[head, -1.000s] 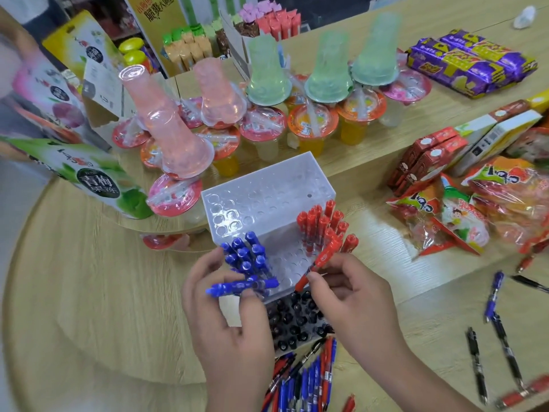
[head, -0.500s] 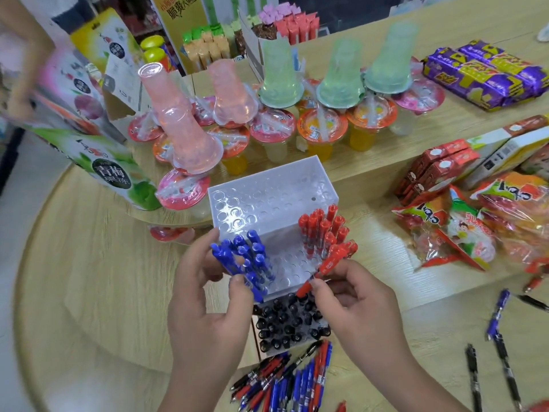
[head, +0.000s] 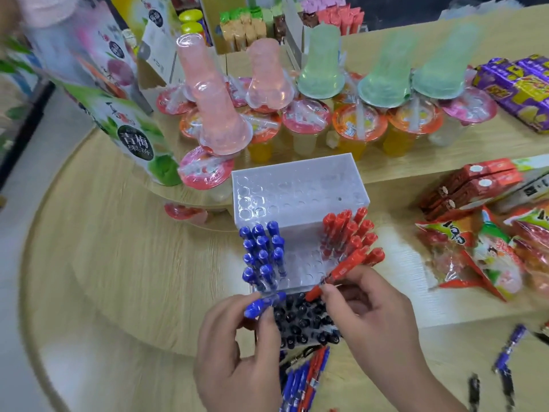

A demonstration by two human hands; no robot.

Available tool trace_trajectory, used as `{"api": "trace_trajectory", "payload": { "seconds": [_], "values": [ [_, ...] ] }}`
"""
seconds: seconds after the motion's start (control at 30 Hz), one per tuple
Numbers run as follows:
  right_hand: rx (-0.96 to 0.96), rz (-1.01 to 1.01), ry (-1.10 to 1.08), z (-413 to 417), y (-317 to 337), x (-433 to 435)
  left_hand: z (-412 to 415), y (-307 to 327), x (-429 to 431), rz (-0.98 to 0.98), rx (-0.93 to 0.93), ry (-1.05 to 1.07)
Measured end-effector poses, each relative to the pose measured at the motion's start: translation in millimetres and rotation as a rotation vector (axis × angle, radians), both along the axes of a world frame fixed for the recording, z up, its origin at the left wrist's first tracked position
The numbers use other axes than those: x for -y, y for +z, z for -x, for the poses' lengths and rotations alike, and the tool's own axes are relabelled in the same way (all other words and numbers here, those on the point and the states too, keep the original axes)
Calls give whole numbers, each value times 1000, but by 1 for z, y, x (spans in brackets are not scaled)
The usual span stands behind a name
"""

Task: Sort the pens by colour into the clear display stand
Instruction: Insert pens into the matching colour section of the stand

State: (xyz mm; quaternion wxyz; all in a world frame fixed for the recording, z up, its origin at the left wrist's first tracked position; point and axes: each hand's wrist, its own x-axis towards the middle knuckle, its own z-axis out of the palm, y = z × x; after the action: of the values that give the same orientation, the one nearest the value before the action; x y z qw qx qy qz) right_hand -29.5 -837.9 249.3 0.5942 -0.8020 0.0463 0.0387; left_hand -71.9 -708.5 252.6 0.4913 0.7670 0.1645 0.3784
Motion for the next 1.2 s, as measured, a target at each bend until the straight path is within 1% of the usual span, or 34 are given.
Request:
{"api": "trace_trajectory", "payload": {
  "seconds": [0.17,0.4,0.6,0.7,0.77,0.87,0.97,1.07,1.2],
  "values": [
    [31,35,32,-5,-1,0,-8,-5,6,-87,-34,6],
    [45,41,65,-8,-2,2,-17,-12,11,-149,-70,76],
    [16,-27,54,-9,-1,2,-19,-12,12,-173,-167,113],
    [21,-10,48,-8,-2,1,-18,-13,13,-190,-193,97],
    [35,35,48,-7,-7,-1,-18,-15,16,-149,-214,111],
    [74,84,25,-6,-11,-6,-19,-19,22,-34,-224,156],
    [122,132,19,-7,-11,-11,-22,-29,22,-38,-194,154],
    [146,150,25,-8,-11,-11,-25,-41,21,-84,-182,203],
    [157,153,6,-8,-14,-12,-28,-48,25,-61,-191,242]
  ]
}}
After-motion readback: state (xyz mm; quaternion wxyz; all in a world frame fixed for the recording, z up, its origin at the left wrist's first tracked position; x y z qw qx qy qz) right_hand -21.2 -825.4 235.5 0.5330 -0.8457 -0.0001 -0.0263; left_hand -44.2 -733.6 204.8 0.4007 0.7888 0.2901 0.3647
